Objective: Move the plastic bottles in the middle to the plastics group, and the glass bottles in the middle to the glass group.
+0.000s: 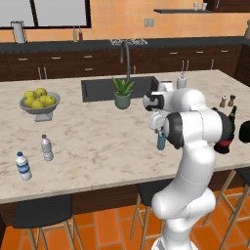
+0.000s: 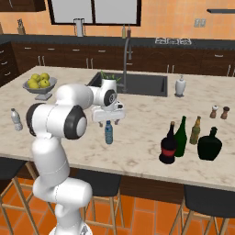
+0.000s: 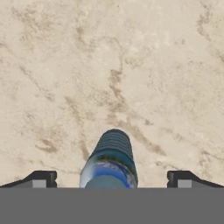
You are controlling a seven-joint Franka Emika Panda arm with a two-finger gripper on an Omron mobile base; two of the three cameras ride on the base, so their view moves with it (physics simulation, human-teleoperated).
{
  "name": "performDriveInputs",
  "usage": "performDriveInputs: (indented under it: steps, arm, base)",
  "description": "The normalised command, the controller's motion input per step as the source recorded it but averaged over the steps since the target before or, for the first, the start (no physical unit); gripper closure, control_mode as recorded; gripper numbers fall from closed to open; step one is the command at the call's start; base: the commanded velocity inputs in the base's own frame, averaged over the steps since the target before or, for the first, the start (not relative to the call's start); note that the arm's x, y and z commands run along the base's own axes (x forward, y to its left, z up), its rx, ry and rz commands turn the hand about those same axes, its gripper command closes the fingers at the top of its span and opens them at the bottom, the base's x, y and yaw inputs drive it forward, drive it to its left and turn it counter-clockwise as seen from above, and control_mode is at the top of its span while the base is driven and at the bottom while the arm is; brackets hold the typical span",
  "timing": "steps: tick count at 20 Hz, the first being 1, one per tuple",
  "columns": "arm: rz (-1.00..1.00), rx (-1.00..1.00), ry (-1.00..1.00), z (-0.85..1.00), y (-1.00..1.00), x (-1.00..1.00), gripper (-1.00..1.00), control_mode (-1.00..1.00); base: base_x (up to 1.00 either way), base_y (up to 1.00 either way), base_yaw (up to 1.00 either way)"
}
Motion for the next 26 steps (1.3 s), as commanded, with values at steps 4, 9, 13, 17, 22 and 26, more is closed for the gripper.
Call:
performDriveInputs:
  steps: [4,9,13,17,22,26]
  arm:
    - [0.00,0.00,0.00,0.00,0.00,-0.05,-1.00,-1.00]
    - [-0.02,0.00,0.00,0.00,0.00,-0.01,-1.00,-1.00]
    - [-0.03,0.00,0.00,-0.06,0.03,0.00,1.00,-1.00]
    - [-0.07,0.00,0.00,-0.01,0.01,-0.12,1.00,-1.00]
    - [-0.04,0.01,0.00,0.08,0.16,-0.27,1.00,-1.00]
    - [0.00,0.03,0.00,0.37,0.70,-0.43,1.00,-1.00]
  base:
    - [0.00,0.00,0.00]
    - [0.00,0.00,0.00]
    - [0.00,0.00,0.00]
    - [0.00,0.00,0.00]
    - [0.00,0.00,0.00]
    - [0.00,0.00,0.00]
